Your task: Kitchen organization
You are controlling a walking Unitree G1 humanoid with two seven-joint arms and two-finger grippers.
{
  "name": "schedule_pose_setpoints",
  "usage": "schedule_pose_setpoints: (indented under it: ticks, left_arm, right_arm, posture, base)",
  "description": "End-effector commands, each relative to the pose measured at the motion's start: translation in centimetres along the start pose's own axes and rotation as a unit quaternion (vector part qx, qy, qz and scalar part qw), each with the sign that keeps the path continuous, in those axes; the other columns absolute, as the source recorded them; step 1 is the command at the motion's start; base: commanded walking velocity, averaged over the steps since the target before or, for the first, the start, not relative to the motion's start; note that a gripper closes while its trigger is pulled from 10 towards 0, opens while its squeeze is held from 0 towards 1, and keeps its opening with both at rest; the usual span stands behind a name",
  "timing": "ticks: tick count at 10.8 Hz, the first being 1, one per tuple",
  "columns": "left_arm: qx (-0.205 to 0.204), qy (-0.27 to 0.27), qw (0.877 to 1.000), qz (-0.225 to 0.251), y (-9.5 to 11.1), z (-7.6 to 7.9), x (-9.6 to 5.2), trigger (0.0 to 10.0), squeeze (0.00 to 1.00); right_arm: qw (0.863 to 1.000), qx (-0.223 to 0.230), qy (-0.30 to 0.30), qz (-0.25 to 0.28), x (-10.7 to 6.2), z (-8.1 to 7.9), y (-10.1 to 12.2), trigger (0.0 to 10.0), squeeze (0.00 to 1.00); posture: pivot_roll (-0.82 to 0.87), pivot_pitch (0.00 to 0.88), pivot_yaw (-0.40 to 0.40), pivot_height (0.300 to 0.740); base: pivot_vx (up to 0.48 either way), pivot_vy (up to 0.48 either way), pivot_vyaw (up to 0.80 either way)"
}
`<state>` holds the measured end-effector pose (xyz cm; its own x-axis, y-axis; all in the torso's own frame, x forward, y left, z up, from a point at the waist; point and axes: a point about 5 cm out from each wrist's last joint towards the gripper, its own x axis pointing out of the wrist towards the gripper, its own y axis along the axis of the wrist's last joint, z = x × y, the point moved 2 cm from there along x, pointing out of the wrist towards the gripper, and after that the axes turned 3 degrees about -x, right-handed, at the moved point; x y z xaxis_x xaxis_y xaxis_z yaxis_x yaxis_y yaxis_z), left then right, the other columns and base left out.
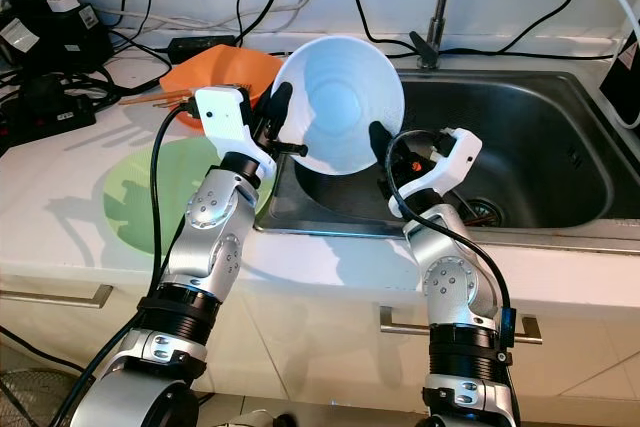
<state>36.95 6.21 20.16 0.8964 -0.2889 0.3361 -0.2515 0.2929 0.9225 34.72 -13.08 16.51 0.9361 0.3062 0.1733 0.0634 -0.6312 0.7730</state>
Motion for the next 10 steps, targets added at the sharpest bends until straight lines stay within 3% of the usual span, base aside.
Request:
schedule_pose_setpoints:
  ticks: [1, 5, 6, 9, 10]
  left_arm:
    - [0.0, -0.009, 1.0, 0.009, 0.7, 0.3, 0.4, 10.0, 0.0]
    - [0.006, -0.019, 1.0, -0.003, 0.2, 0.7, 0.4, 10.0, 0.0]
    - [-0.003, -0.037, 0.999, -0.014, -0.2, 1.1, 0.3, 10.0, 1.0]
    - [0.002, -0.057, 0.998, -0.028, -0.6, 1.7, 0.2, 10.0, 1.0]
    - [0.006, -0.071, 0.997, -0.038, -0.9, 2.1, 0.1, 10.0, 1.0]
  right_arm:
    - [1.0, 0.012, 0.015, 0.006, 0.5, -0.7, 0.4, 0.0, 0.0]
    - [0.999, 0.037, 0.014, 0.016, 0.4, -0.6, 0.8, 0.0, 0.0]
    - [0.999, 0.043, 0.014, 0.018, 0.5, -0.6, 0.9, 0.0, 0.0]
    - [0.998, 0.051, -0.013, 0.039, 0.6, -0.1, 1.5, 0.0, 0.0]
    - [0.99, 0.077, -0.078, 0.085, 0.5, 1.7, 3.0, 0.0, 0.0]
  posture:
    - [0.04, 0.0, 0.057, 0.74]
    - [0.04, 0.0, 0.055, 0.74]
    - [0.04, 0.0, 0.055, 0.74]
    - [0.04, 0.0, 0.057, 0.74]
    - [0.04, 0.0, 0.057, 0.74]
  base:
    - [0.0, 0.0, 0.0]
    - [0.0, 0.0, 0.0]
    - [0.0, 0.0, 0.0]
    - [0.0, 0.0, 0.0]
    - [0.0, 0.0, 0.0]
